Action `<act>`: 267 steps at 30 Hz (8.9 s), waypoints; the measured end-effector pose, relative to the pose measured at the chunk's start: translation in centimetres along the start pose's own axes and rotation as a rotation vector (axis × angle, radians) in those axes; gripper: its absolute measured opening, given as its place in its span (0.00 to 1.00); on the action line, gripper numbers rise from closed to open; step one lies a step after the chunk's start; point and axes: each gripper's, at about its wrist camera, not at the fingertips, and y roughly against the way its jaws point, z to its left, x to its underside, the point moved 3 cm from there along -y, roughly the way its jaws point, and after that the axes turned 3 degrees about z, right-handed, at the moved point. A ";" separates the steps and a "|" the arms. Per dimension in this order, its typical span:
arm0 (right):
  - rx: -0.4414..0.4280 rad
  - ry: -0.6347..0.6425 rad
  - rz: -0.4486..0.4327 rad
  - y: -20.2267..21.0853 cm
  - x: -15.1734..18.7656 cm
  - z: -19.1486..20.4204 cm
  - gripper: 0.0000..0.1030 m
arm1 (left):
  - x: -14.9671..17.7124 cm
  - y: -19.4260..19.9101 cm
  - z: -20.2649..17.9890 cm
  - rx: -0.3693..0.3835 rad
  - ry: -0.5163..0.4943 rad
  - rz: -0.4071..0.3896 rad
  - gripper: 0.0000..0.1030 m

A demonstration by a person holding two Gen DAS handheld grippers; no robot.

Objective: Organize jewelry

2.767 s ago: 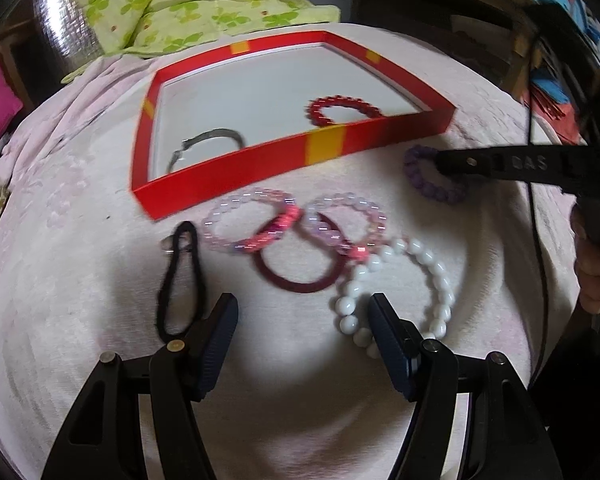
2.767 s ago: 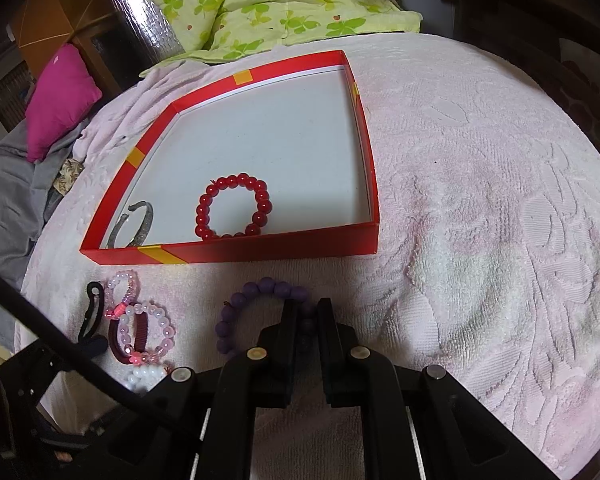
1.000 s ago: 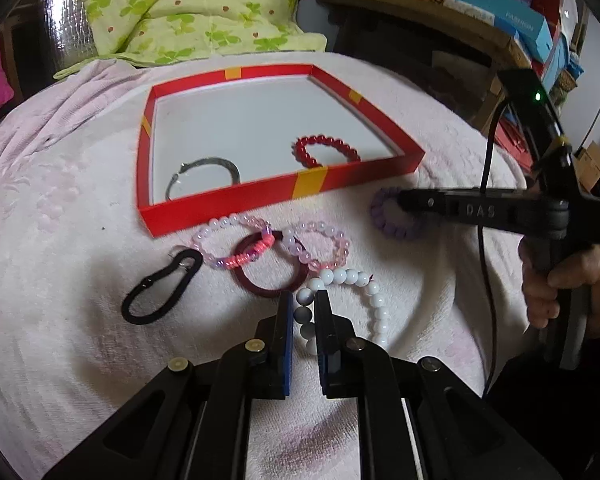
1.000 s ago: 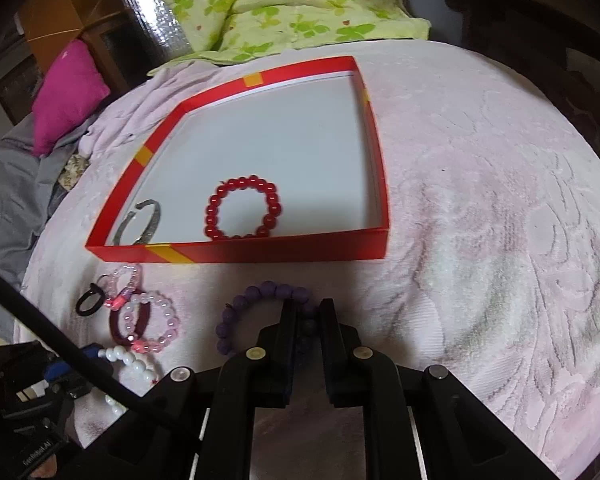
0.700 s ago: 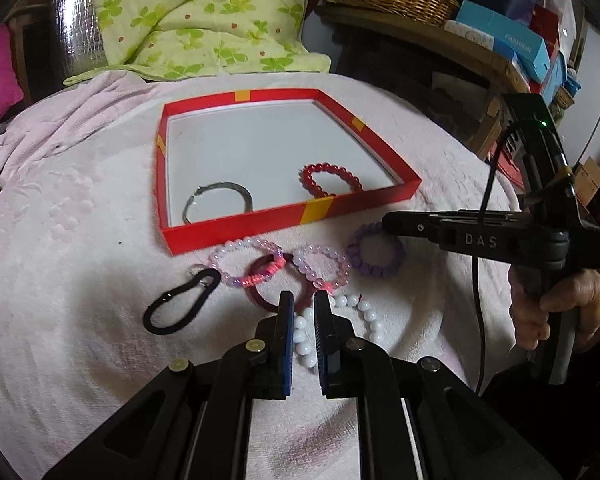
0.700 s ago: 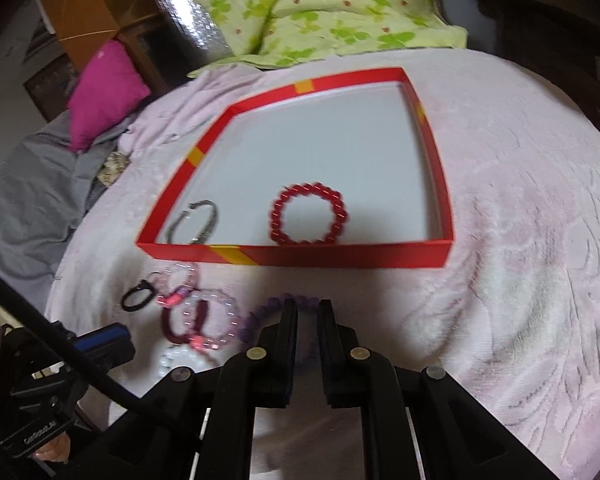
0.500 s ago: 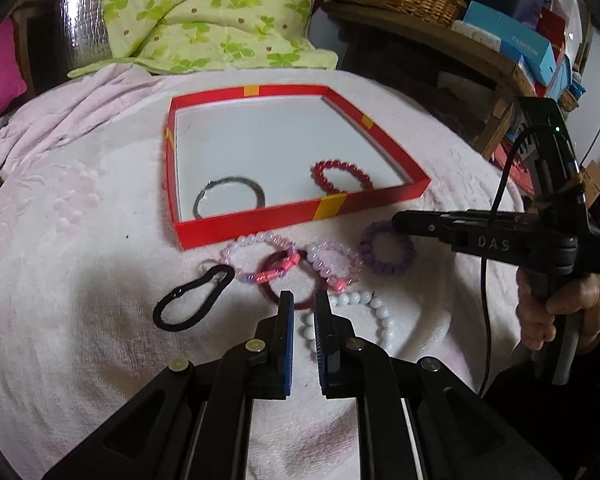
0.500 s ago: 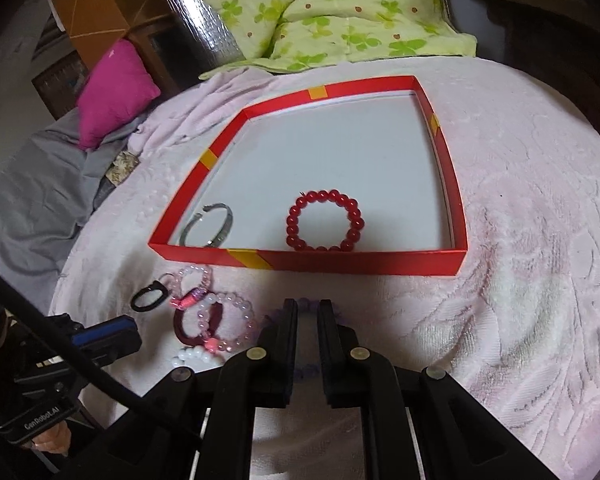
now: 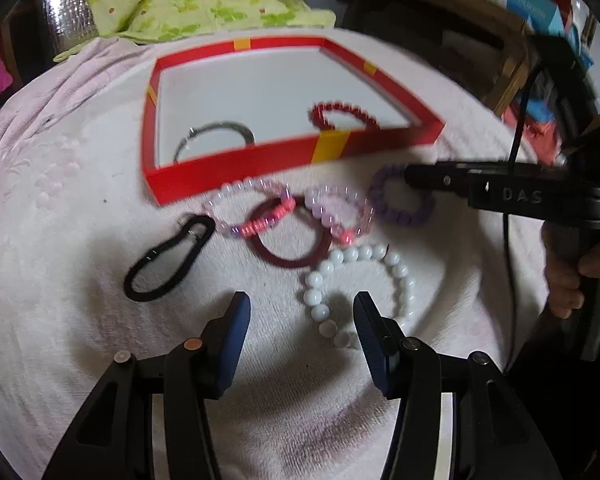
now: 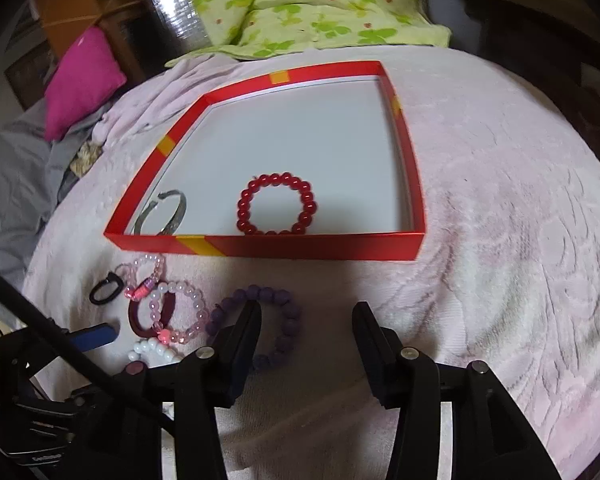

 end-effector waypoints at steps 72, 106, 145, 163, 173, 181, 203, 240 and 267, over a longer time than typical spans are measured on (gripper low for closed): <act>-0.131 -0.285 -0.240 0.2 -10.8 -2.7 0.16 | -12.3 -0.1 3.1 -0.235 0.159 -0.206 0.69; -0.119 -0.016 -0.039 2.9 0.1 6.2 0.50 | -0.3 5.9 6.9 -0.492 0.161 -0.200 0.72; -0.089 -0.094 0.096 -0.4 1.4 2.6 0.49 | -0.4 3.1 5.6 -0.465 0.111 -0.106 0.72; -0.080 -0.092 0.078 -0.7 0.8 3.3 0.50 | -0.1 3.0 6.1 -0.473 0.109 -0.092 0.72; -0.232 -0.020 -0.016 0.9 -0.2 6.9 0.50 | 0.5 3.2 9.3 -0.452 0.219 -0.060 0.72; -0.206 -0.025 0.022 -0.5 0.2 7.0 0.50 | 1.0 2.7 10.3 -0.447 0.247 -0.031 0.72; -0.068 0.110 0.018 -2.0 0.4 8.0 0.16 | 0.9 2.5 10.5 -0.446 0.255 -0.024 0.72; -0.068 0.018 0.035 -1.4 0.4 5.0 0.12 | -1.4 0.0 7.1 -0.158 0.054 -0.051 0.46; -0.129 -0.053 0.029 -0.6 0.1 3.4 0.13 | -1.0 0.7 8.2 -0.067 0.149 -0.046 0.34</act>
